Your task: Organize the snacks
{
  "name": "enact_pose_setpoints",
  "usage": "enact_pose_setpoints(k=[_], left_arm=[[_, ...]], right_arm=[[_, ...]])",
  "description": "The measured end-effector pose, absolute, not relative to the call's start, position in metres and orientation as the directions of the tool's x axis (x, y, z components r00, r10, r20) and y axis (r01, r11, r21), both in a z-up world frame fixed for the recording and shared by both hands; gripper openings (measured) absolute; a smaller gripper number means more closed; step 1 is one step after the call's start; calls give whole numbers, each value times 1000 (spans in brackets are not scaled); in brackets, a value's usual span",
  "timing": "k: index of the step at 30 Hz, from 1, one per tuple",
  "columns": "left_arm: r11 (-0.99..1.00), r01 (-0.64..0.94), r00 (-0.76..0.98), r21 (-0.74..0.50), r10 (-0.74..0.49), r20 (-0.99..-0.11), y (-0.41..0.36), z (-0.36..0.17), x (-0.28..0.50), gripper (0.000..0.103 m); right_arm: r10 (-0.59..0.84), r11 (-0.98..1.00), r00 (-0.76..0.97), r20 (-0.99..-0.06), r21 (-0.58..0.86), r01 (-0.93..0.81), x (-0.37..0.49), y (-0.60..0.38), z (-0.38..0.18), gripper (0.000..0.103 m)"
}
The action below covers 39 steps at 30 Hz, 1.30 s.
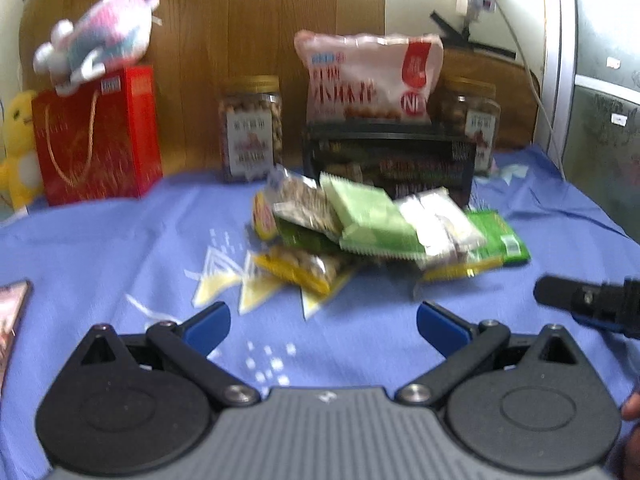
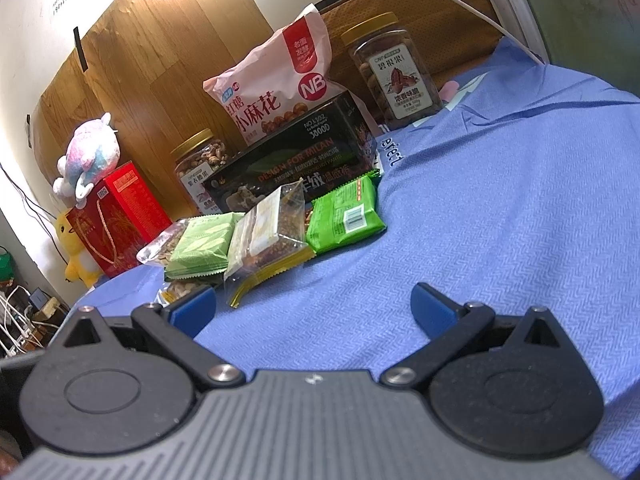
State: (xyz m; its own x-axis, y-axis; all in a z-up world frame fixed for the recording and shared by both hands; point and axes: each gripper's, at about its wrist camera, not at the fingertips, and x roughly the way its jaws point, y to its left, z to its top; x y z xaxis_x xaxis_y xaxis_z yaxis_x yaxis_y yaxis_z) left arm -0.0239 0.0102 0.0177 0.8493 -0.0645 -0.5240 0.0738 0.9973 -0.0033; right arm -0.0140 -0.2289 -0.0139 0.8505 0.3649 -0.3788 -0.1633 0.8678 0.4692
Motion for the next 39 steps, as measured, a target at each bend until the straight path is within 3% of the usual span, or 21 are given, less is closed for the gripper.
enact_pose_setpoints(k=[8,12,27,39], left_arm=[[997,-12,900,81,46,-433,11,21,-14,103],[998,20,878,65,14,-478,13,11,-8,103],[1000,9,886,-21,-18,-464,28,13,-12,103],[999,-21,880,-34,3,-475,33,13,-10,103]], right_arm=[[356,879,850,-388,449,-163,-14,-225,-15,103],[352,881,851,-390,444,-162,-15,-224,-15,103],[333,895,856,-396,419,-154,-17,-220,-17,103],[320,905,864,-389,396,-157,-21,-217,-17,96]])
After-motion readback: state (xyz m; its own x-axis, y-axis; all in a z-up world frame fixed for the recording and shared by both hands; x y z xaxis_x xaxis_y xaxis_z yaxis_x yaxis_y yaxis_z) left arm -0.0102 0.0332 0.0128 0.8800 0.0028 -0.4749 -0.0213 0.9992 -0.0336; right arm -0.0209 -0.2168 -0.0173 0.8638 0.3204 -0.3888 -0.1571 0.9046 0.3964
